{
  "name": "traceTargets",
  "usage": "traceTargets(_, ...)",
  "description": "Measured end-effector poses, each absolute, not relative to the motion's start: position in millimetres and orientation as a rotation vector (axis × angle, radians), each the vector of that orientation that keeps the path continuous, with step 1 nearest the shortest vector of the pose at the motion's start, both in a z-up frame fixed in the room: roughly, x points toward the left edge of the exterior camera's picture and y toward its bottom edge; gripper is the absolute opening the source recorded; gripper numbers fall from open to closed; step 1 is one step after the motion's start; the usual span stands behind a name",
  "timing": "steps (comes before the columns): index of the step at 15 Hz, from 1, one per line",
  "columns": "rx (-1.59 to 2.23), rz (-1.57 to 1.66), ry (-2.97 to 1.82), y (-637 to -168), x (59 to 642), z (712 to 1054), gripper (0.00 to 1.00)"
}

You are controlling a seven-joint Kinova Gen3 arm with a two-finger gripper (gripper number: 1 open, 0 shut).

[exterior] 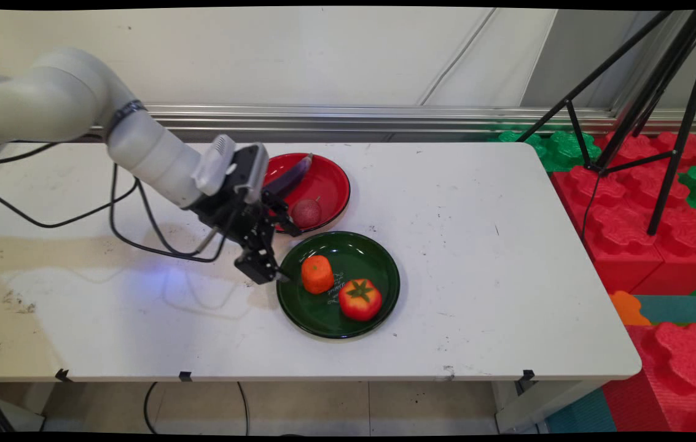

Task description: Pick up the mandarin from the green plate

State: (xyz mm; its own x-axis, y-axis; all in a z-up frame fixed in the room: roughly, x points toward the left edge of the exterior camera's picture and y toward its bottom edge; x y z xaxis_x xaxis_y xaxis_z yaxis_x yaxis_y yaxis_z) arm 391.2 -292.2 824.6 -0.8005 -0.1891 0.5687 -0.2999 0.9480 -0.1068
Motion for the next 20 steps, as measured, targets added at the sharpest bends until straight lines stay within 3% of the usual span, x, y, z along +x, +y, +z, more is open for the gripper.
traceTargets(20, 0.329, 0.234, -2.572, -320.9, 348.3, 780.0, 1.0)
